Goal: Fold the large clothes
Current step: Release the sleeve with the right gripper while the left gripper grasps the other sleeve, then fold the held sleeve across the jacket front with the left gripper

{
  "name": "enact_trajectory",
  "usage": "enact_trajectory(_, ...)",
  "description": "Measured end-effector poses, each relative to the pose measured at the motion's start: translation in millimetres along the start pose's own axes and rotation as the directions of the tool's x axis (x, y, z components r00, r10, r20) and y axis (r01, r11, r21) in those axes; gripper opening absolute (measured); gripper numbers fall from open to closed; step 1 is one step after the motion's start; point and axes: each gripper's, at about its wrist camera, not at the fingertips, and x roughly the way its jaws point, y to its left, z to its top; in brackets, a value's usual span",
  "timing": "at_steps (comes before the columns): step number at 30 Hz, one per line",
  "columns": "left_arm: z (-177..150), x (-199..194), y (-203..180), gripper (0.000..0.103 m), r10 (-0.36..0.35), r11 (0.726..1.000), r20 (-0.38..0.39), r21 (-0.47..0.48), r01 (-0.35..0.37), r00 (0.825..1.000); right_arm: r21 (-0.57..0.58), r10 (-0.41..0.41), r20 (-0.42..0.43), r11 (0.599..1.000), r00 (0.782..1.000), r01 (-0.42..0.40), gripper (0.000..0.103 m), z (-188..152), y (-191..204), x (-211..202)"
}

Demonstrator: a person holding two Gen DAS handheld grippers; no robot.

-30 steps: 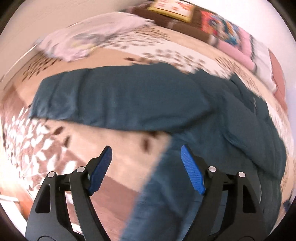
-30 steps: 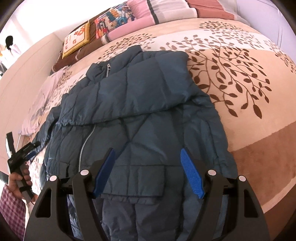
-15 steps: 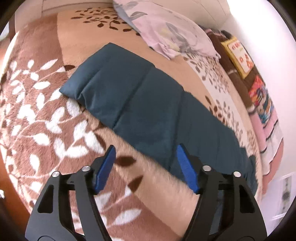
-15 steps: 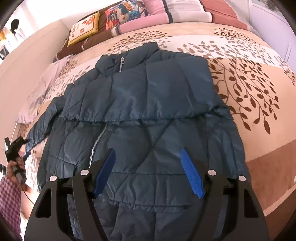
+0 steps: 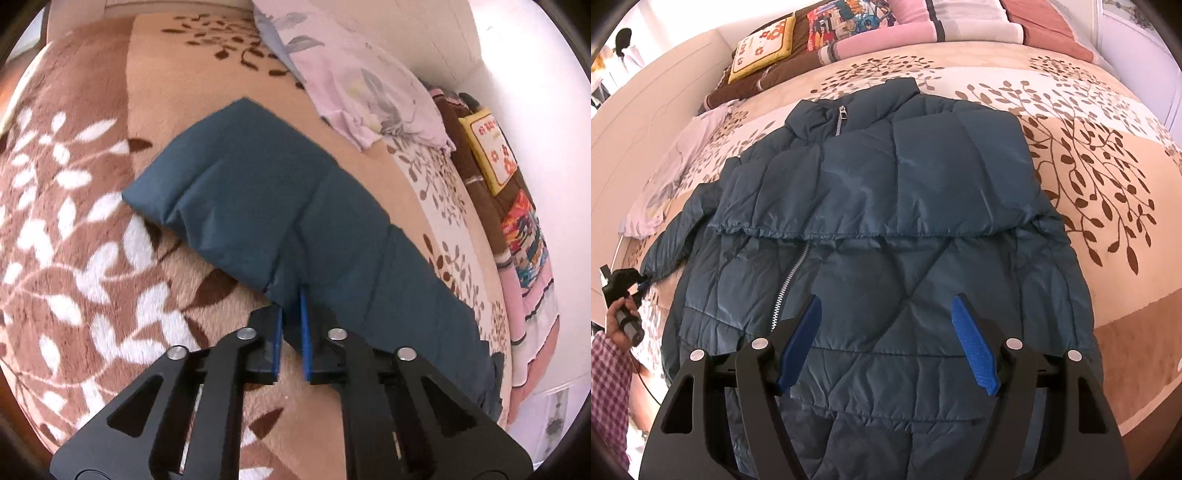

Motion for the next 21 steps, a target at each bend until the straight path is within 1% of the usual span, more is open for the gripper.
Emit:
enact_trajectory(3,1.2,-18.3,-10.8,0.003,-0.016,0.998,0.061,0.056,0.013,0.998,0.004,-0.002,0.003,1.000,1.000,0.002,0.072,-0.3,-2.3,-1.3)
enact_trajectory(4,1.2,-29.4,-21.0,0.003,-0.033,0.995,0.094,0.098,0.023,0.995,0.008,-0.002,0.004,1.000,1.000,0.001,0.072,-0.2,-3.5,-1.9)
enact_trajectory(7,0.5,-60.2,-48.3,0.003,-0.096,0.979,0.156,0.192,0.065,0.983,0.019,0.004,0.017,1.000,1.000,-0.005,0.072,0.0,-6.9,-4.8)
enact_trajectory(9,-1.6,-89.6,-77.6,0.003,-0.170,0.954,0.190,0.279,0.112,0.967,0.025,0.011,0.025,1.000,1.000,-0.012,0.072,-0.6,-9.0,-7.3)
enact_trajectory(11,-5.0,-115.2,-106.6,0.003,-0.247,0.920,0.197,0.354,0.166,0.949,0.035,0.023,0.034,0.999,0.999,-0.024,0.072,-1.4,-12.4,-10.0)
enact_trajectory(13,-13.1,-140.0,-136.0,0.003,-0.331,0.876,0.182,0.423,0.230,0.926,0.049,0.034,0.044,0.998,0.998,-0.036,0.072,-3.9,-16.7,-13.9)
enact_trajectory(14,-20.5,-154.2,-154.4,0.003,-0.378,0.844,0.164,0.466,0.266,0.911,0.057,0.039,0.051,0.997,0.998,-0.042,0.072,-5.4,-20.4,-16.6)
enact_trajectory(16,-41.1,-180.4,-190.9,0.003,-0.462,0.766,0.118,0.552,0.329,0.879,0.069,0.046,0.063,0.996,0.997,-0.050,0.072,-6.6,-26.3,-21.1)
enact_trajectory(17,-51.6,-189.9,-205.3,0.003,-0.489,0.733,0.098,0.585,0.347,0.867,0.076,0.047,0.071,0.996,0.996,-0.053,0.072,-7.7,-30.1,-24.2)
enact_trajectory(18,-64.8,-200.3,-220.6,0.003,-0.518,0.692,0.071,0.620,0.369,0.853,0.082,0.048,0.078,0.995,0.996,-0.055,0.072,-9.3,-34.0,-27.1)
enact_trajectory(19,-77.1,-207.3,-230.5,0.003,-0.538,0.660,0.045,0.643,0.388,0.841,0.087,0.049,0.085,0.995,0.995,-0.056,0.072,-10.1,-37.9,-29.8)
enact_trajectory(20,-95.1,-215.2,-246.9,0.003,-0.563,0.610,-0.004,0.673,0.419,0.826,0.097,0.047,0.096,0.994,0.994,-0.056,0.072,-10.9,-43.4,-33.2)
enact_trajectory(21,-108.2,-219.2,-257.9,0.003,-0.574,0.576,-0.038,0.690,0.437,0.818,0.105,0.046,0.103,0.993,0.994,-0.056,0.072,-12.2,-47.6,-35.6)
